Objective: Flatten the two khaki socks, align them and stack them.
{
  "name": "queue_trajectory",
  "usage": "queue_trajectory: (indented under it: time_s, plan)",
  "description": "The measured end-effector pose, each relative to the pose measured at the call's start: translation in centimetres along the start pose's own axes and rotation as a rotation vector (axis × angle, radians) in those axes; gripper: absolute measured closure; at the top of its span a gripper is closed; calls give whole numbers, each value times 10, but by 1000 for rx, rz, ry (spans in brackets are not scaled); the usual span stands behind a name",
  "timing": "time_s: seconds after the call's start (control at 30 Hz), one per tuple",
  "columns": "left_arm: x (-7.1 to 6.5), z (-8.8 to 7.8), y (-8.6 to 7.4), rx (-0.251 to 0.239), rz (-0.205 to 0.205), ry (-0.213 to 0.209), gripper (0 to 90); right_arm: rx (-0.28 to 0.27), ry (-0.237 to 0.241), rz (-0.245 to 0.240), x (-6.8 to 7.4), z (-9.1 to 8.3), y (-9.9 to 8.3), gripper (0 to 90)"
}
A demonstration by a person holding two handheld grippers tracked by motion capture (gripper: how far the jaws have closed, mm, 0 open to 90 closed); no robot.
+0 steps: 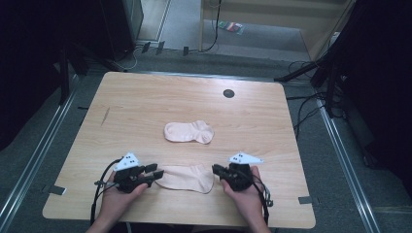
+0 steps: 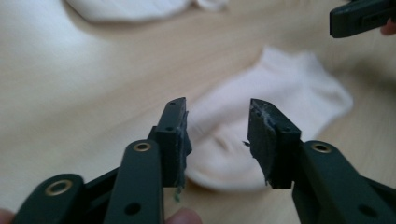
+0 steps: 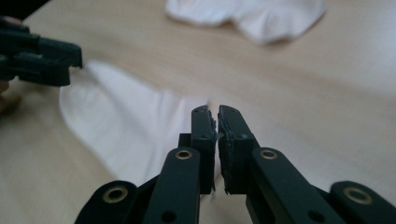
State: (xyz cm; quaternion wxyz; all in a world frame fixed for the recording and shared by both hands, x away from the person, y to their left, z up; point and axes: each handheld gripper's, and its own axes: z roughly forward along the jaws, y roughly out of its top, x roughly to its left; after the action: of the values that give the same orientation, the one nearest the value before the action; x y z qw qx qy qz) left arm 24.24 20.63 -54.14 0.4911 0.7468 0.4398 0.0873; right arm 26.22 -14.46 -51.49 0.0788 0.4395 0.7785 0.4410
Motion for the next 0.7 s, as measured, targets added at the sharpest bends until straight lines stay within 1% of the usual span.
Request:
queue_trajectory:
  time_s: [0.03,0.07,0.1,0.13,0.17,0.2,0.27,0.33,0.43,0.47,0.53,0.57,0.6,0.67,0.7]
  plan:
    - [5,0,5,-23,-25,12,557,-20,-10,-2,-4,1,8,830]
    - [9,0,9,-42,-41,30,551,-31,-20,-5,-8,4,17,820]
    - [14,1,14,-55,-51,51,551,-37,-31,-9,-13,8,24,808]
    - [18,2,19,-64,-53,72,551,-43,-40,-2,-17,12,31,795]
    - [18,2,19,-64,-53,72,551,-43,-40,-2,-17,12,31,795]
    - [26,7,29,-80,-73,95,552,-50,-71,-1,-27,25,44,779]
    - [34,14,39,-78,-75,127,552,-49,-93,-1,-34,35,52,776]
    - [41,23,46,-71,-77,142,555,-45,-114,2,-43,46,60,774]
    - [50,38,55,-50,-78,174,558,-47,-148,23,-57,60,68,771]
    - [53,43,57,-52,-77,182,558,-48,-154,32,-61,65,70,764]
    - [56,51,62,-38,-80,191,567,-50,-168,47,-69,72,73,729]
    - [56,51,62,-38,-80,191,573,-50,-168,47,-69,72,73,729]
    - [59,59,66,-28,-93,197,577,-50,-181,53,-73,78,76,675]
    - [61,66,71,-11,-86,205,583,-49,-192,56,-75,83,78,666]
    - [61,68,73,-11,-83,209,583,-53,-190,53,-77,84,79,661]
